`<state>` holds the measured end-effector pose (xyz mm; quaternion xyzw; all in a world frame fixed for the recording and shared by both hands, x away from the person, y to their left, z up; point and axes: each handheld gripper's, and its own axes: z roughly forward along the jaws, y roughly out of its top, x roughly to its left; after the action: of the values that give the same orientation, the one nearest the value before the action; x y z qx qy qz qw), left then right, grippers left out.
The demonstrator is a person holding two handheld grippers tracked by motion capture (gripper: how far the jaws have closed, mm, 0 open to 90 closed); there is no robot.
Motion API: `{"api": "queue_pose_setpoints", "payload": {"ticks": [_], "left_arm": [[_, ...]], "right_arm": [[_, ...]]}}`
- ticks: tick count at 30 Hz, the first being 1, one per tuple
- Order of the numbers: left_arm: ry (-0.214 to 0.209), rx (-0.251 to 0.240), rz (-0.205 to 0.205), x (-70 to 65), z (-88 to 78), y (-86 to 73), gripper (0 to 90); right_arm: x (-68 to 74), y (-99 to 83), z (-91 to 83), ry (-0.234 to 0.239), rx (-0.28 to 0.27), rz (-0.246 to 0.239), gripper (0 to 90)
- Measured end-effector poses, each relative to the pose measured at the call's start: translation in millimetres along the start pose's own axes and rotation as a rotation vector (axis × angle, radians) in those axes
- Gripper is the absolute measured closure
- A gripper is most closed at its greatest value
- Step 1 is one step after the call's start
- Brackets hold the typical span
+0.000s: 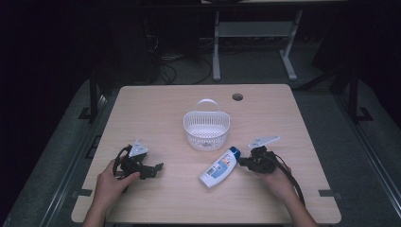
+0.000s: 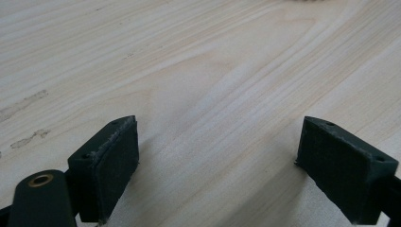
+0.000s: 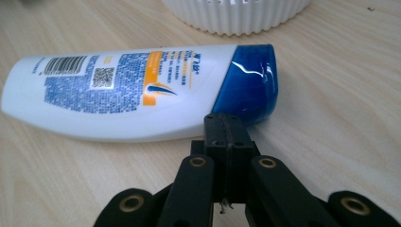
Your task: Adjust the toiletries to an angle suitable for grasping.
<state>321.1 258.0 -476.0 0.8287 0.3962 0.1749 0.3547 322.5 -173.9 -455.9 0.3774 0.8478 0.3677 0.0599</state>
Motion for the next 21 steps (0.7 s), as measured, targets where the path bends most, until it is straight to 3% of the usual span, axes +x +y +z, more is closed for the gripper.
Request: {"api": "queue_pose_setpoints", "payload": {"ticks": [5,7,16,21], "left_arm": [[0.001,-0.001,0.0,0.0,0.1,0.0,13.0],[0.0,0.0,0.001,0.1,0.0,0.0,13.0],[0.0,0.0,0.001,0.0,0.0,0.0,13.0],[0.0,0.0,0.001,0.0,0.0,0.0,13.0]], "right_arm": [[1.3,0.9,-1.0,0.005,-0.012,0.007,89.9],[5.6,2.1,-3.9,0.028,-0.028,0.024,89.9],[27.1,21.0,-9.4,0.05,-0.049,-0.012,89.8],[33.8,30.3,-7.8,0.06,-0.053,-0.01,89.8]]}}
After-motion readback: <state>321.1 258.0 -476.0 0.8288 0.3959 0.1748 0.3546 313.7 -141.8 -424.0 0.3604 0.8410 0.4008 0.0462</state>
